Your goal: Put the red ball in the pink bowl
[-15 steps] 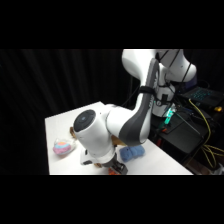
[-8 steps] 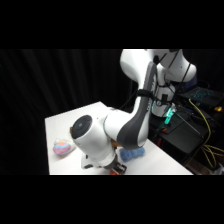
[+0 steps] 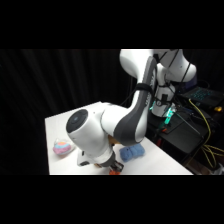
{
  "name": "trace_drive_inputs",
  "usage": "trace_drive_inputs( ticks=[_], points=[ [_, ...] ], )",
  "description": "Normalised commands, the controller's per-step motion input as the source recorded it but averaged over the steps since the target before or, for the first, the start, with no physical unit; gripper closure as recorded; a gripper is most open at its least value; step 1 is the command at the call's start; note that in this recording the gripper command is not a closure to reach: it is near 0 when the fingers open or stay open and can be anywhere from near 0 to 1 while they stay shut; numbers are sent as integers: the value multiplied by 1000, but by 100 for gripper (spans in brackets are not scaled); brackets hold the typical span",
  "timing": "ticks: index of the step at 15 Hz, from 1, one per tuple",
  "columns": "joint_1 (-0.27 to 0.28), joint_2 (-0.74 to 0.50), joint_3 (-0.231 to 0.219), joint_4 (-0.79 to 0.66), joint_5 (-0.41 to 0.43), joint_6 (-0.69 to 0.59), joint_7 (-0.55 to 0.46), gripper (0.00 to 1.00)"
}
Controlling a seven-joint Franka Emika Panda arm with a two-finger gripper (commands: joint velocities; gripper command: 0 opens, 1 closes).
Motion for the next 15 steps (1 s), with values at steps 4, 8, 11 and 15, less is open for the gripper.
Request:
trace_drive_inputs(
  ticks=[4,8,11,15],
  points=[
    [-151,-773,59,-579,143,-16,-171,21],
    [-157,-833,-62,-818,145,231,-97,21],
    [-157,-688,-143,-826,170,349,-28,21],
    [-123,-529,-155,-734,183,355,52,21]
  ],
)
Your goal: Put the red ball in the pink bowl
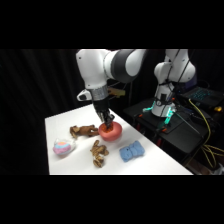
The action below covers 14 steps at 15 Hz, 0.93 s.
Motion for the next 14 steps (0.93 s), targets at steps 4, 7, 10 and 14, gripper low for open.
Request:
trace_drive_inputs(
  ticks=[4,7,10,14],
  points=[
    [-48,-368,-101,-516,170,253,147,21],
    [17,-304,-30,-379,174,175,170,21],
    [28,-233,-12,-262,191,133,118,21],
    [23,-194,-21,-163,168,107,80,0]
  ],
)
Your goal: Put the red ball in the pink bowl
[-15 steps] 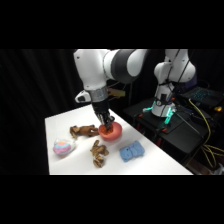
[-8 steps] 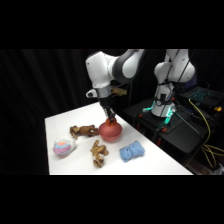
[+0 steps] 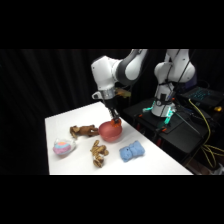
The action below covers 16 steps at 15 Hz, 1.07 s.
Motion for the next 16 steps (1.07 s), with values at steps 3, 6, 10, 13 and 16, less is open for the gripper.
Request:
trace_drive_inputs(
  ticks=[3,6,10,13,16],
  points=[
    [17,-158,-29,-94,136,94,50,0],
    [11,-117,-32,-45,122,84,25,0],
    [12,-69,-27,5,124,81,7,0],
    [25,-98,-16,23,105,65,20,0],
    [77,-180,25,22,46,45,55,0]
  ],
)
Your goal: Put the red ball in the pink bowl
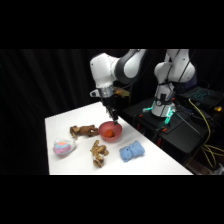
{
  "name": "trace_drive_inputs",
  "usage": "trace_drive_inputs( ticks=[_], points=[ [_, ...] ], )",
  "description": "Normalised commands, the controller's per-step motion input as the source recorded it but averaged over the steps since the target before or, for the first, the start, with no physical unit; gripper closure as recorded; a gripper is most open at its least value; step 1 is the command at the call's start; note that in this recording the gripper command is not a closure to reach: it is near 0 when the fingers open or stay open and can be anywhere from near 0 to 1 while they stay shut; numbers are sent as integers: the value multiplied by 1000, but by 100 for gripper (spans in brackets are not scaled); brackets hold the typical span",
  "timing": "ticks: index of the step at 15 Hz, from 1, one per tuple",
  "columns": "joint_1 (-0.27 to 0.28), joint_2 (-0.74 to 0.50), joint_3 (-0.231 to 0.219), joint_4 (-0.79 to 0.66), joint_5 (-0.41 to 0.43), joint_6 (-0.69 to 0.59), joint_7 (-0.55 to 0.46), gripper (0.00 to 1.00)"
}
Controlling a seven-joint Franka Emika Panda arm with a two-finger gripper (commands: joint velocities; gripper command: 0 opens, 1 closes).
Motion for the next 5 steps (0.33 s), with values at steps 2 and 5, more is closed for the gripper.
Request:
trace_drive_inputs(
  ticks=[2,5],
  points=[
    [128,-236,67,36,-48,19,85,0],
    [141,-233,82,84,-149,-13,99,0]
  ],
)
